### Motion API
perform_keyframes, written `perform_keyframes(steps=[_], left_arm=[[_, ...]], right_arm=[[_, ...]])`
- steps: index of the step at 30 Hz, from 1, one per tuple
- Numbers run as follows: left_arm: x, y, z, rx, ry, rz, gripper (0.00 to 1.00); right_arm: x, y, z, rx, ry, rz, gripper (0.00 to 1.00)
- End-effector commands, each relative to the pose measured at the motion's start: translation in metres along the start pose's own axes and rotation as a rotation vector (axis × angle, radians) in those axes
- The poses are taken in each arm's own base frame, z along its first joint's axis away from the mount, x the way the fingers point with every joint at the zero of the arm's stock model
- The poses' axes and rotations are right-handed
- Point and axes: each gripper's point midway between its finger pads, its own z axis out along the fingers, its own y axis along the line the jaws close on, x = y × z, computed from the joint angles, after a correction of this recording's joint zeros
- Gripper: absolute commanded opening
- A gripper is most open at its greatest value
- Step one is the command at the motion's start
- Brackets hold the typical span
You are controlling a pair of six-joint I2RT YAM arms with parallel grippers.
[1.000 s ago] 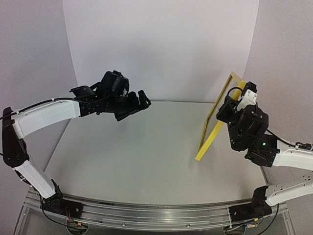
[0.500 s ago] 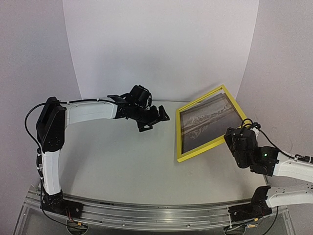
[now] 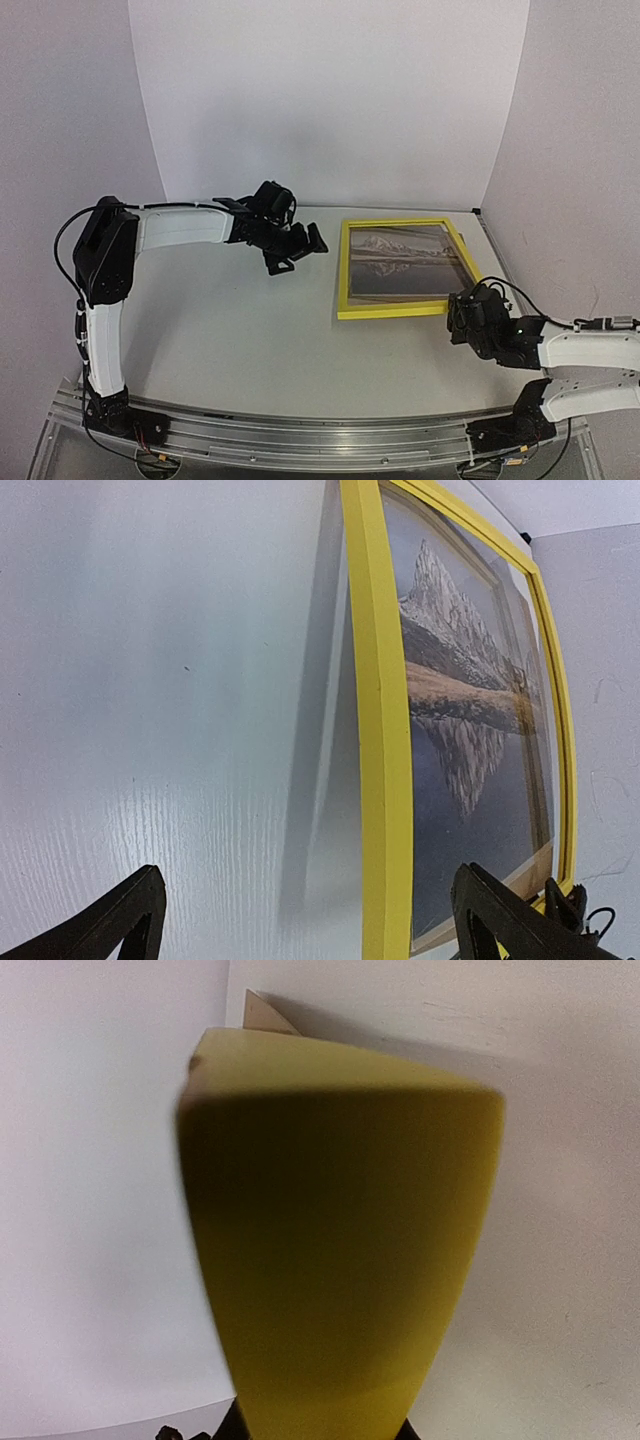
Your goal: Take the photo out of the frame
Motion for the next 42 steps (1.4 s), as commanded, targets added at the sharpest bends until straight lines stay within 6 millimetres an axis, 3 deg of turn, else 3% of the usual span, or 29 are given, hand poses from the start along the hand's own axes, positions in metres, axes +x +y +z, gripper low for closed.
perform_keyframes(steps=[1, 5, 9, 12, 16, 19, 20, 21, 26, 28, 32, 36, 42], left_arm=[[0.000, 0.000, 0.004, -0.008, -0.004, -0.003, 1.00], [0.001, 0.007, 0.015, -0.028, 0.006, -0.001, 1.00], [0.000, 0.013, 0.025, -0.056, 0.014, 0.003, 1.00], [-0.002, 0.016, 0.031, -0.074, 0.013, 0.013, 1.00], [-0.004, 0.016, 0.037, -0.082, 0.013, 0.022, 1.00], [-0.008, 0.019, 0.041, -0.102, 0.005, 0.040, 1.00], [-0.010, 0.018, 0.043, -0.103, 0.001, 0.051, 1.00], [-0.011, 0.018, 0.046, -0.105, 0.003, 0.064, 1.00], [-0.007, 0.015, 0.068, -0.092, 0.053, 0.126, 1.00], [-0.003, 0.016, 0.078, -0.109, 0.061, 0.152, 1.00], [-0.003, 0.013, 0.095, -0.143, 0.058, 0.185, 1.00], [0.000, 0.019, 0.115, -0.155, 0.069, 0.201, 0.96], [0.007, 0.011, 0.134, -0.132, 0.086, 0.220, 0.86]], right_arm=[[-0.014, -0.116, -0.006, 0.382, 0.013, -0.095, 0.00], [-0.019, -0.134, -0.009, 0.423, 0.011, -0.107, 0.01], [-0.016, -0.140, -0.012, 0.450, 0.055, -0.163, 0.41], [-0.020, -0.141, -0.019, 0.487, 0.061, -0.218, 0.53], [-0.036, -0.128, -0.034, 0.518, 0.024, -0.326, 0.62], [-0.054, -0.106, -0.051, 0.545, -0.023, -0.456, 0.64], [-0.056, -0.090, -0.054, 0.528, -0.032, -0.495, 0.65], [-0.058, -0.073, -0.057, 0.504, -0.037, -0.572, 0.76], [-0.055, 0.018, -0.058, 0.384, -0.076, -0.964, 0.96], [-0.050, 0.049, -0.049, 0.399, -0.046, -1.113, 0.98], [-0.038, 0.063, -0.004, 0.486, 0.158, -1.227, 0.98], [-0.042, 0.059, 0.051, 0.489, 0.348, -1.216, 0.98], [-0.052, 0.030, 0.119, 0.477, 0.575, -1.172, 0.84]])
